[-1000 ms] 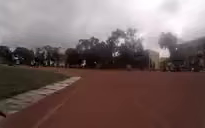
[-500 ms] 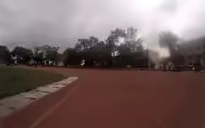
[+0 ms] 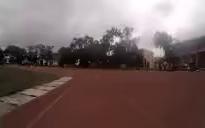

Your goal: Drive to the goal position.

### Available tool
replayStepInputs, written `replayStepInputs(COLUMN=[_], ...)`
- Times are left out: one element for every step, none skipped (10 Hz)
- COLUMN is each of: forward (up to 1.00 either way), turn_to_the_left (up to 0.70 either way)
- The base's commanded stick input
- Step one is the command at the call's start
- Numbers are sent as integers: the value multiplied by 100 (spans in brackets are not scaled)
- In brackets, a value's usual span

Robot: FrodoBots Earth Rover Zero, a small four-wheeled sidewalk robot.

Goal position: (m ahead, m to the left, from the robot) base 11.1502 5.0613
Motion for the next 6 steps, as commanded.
replayStepInputs(forward=[70, 70, 70, 70, 70, 70], turn_to_the_left=[0, 0, 0, 0, 0, 0])
